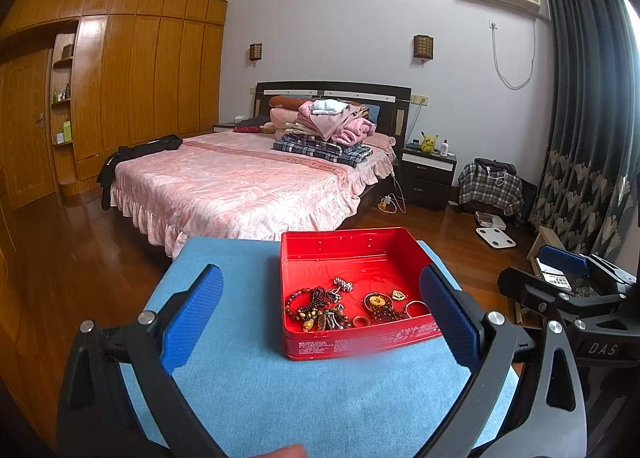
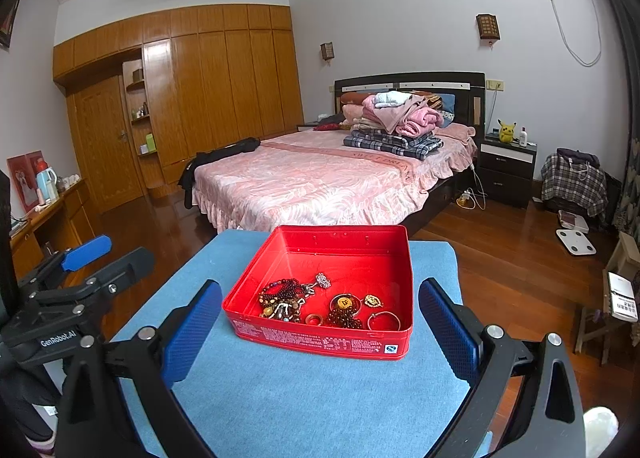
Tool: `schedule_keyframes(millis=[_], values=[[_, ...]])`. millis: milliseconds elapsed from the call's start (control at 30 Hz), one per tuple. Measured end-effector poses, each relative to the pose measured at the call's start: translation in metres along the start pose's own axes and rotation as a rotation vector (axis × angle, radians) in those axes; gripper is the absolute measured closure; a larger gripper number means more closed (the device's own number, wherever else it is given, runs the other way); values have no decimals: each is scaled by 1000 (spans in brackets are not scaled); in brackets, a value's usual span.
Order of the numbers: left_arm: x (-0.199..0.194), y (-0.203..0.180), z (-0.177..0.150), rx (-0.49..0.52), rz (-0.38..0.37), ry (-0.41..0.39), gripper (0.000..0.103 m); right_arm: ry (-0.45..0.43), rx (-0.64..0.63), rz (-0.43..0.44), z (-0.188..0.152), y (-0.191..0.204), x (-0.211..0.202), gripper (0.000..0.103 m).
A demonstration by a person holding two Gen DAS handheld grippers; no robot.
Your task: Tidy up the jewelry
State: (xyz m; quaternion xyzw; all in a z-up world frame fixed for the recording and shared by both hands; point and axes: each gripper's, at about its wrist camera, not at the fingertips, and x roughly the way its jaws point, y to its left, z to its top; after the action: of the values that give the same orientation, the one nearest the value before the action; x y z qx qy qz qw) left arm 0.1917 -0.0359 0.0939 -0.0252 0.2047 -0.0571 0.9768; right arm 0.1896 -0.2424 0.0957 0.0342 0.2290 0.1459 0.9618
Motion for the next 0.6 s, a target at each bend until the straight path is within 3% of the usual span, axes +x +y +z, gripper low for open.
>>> schedule_keyframes(millis=[600], values=[[0, 0, 4, 3, -4, 0, 7, -1, -8, -11, -1, -5, -2, 6]])
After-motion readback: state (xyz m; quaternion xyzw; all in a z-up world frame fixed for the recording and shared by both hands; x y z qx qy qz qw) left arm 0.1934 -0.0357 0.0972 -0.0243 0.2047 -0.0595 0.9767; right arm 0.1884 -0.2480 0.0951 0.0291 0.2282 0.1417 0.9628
